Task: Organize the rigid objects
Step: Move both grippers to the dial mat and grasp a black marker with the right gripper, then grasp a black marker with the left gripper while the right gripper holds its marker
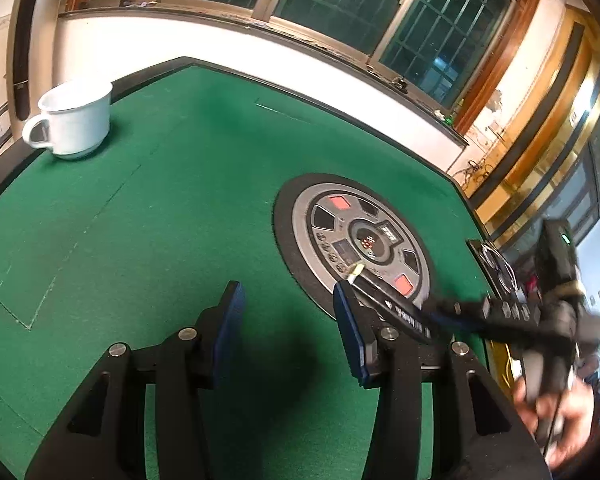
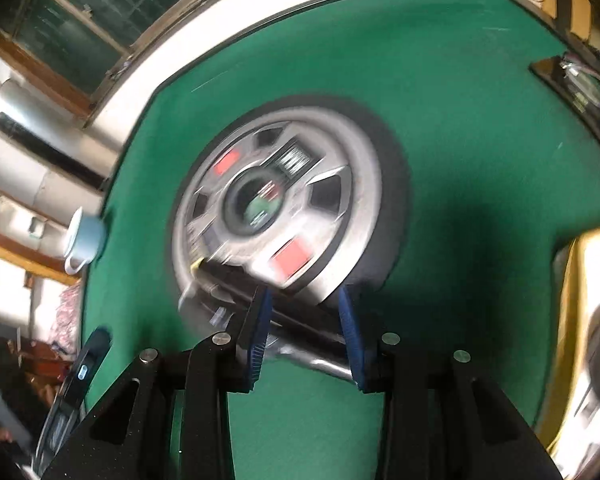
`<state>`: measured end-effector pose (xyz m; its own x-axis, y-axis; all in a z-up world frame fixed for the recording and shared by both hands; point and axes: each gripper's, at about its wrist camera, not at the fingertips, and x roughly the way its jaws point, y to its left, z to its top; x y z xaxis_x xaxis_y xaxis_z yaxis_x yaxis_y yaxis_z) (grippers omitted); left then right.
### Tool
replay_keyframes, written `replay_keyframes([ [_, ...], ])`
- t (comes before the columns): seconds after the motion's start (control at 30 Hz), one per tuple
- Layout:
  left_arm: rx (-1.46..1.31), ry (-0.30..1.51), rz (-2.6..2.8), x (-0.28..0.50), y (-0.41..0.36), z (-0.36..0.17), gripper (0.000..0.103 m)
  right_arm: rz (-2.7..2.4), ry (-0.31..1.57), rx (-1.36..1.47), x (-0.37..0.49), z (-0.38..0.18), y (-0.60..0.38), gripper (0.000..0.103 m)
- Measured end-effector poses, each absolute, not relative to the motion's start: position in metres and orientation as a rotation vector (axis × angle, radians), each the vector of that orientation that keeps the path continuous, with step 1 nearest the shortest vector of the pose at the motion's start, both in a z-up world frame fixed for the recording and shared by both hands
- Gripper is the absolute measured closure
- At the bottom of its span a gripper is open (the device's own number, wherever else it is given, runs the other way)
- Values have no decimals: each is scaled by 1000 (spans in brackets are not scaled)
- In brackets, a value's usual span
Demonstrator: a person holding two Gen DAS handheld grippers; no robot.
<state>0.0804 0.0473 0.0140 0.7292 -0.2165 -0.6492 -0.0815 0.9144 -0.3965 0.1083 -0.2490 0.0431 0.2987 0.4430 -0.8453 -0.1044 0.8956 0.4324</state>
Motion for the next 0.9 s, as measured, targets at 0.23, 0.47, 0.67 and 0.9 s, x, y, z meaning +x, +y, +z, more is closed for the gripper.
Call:
replay_keyframes([
  [0.23,-426,753,-62,81,52,13,59,495,1283,330,61,39,-226,72],
  [0.47,-423,764,-60,82,51,11,59,432,1181,228,71,62,-222,72],
  [0.67,-420,779,-61,84,50,9,59,375,1174,104,76,50,-209,74],
  [0.9,-407,812,-67,86,45,6,59,347,1079,-12,57,52,-204,89],
])
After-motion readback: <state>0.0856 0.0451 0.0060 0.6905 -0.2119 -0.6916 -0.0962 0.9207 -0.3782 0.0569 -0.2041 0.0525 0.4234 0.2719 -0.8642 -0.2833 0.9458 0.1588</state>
